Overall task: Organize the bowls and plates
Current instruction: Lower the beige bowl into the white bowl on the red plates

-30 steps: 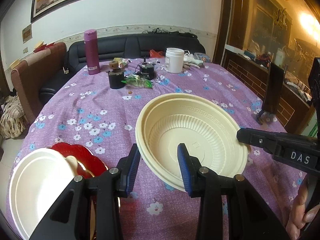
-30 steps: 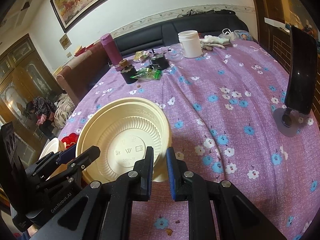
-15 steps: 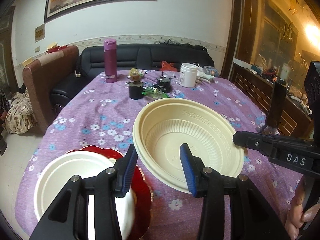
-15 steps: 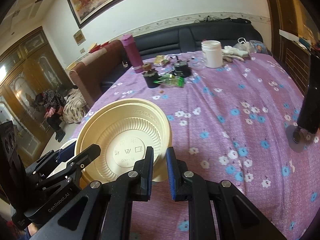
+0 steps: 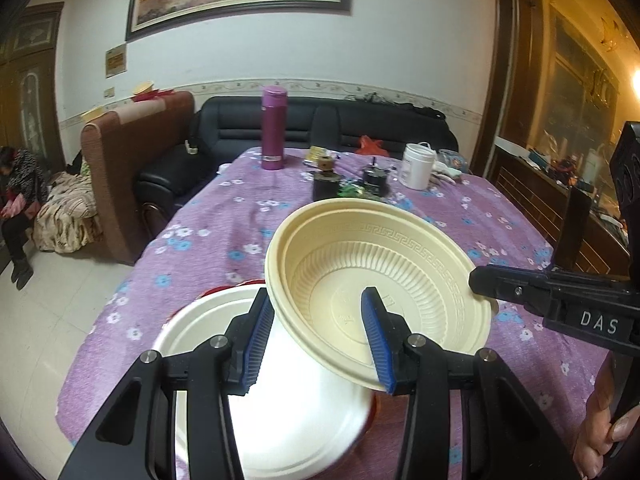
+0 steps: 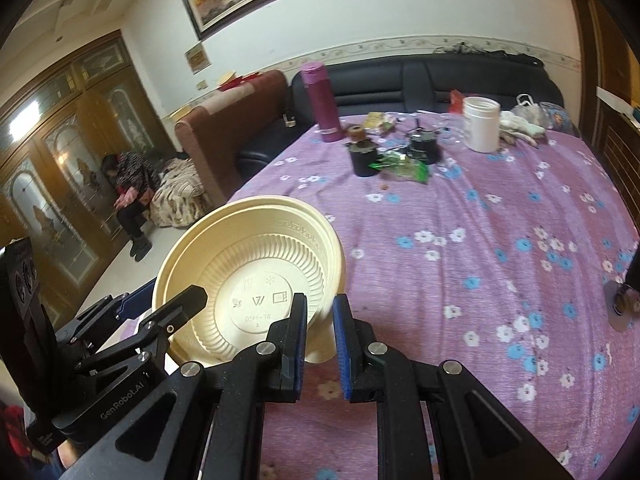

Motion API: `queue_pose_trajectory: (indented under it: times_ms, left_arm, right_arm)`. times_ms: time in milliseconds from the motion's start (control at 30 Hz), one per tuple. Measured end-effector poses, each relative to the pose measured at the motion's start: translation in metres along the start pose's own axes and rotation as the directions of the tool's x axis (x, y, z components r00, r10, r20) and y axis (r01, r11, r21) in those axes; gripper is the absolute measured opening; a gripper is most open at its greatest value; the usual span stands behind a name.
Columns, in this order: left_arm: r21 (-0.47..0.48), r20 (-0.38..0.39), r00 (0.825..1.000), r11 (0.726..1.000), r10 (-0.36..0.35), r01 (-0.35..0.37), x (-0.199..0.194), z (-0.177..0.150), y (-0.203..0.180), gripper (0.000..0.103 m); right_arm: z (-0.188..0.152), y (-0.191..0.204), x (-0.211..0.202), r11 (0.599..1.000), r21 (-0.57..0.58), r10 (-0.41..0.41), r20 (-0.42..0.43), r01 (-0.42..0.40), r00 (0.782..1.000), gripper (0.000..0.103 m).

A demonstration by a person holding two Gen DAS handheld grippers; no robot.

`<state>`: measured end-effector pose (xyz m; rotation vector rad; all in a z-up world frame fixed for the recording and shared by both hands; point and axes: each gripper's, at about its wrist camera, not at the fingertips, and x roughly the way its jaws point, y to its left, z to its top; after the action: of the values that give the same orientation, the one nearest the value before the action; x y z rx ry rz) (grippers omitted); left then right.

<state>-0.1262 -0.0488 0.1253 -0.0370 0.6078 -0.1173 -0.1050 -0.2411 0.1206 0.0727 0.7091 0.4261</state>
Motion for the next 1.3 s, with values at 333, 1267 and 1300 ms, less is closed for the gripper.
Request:
queue_pose_trajectory:
  times_ms: [333,1267,1300]
  left_arm:
    - [-0.049,-0.001,0.999,0.998,0.034,-0.034,-0.015,-0.015,0.033,0.043]
    - [-0.133,-0.057,0.997,0.989,0.057,-0.064,-0.011,-0.048,0.076,0.043]
    - [-0.131,-0.057,0.997,0.989,0.059,-0.066,-0.011,-0.049,0.075,0.043]
  right_arm:
    - [-0.004,0.035,0.009,0.998,-0.059,0.028,-0.021,-0.029,0.999,0.015]
    - [-0.029,0.077,0.045,0.99,-0.129,0.035,-0.132,-0.052,0.991,0.016]
    - [-0.03,0.077,0.046,0.99,-0.129,0.035,-0.135,-0.053,0.99,0.017]
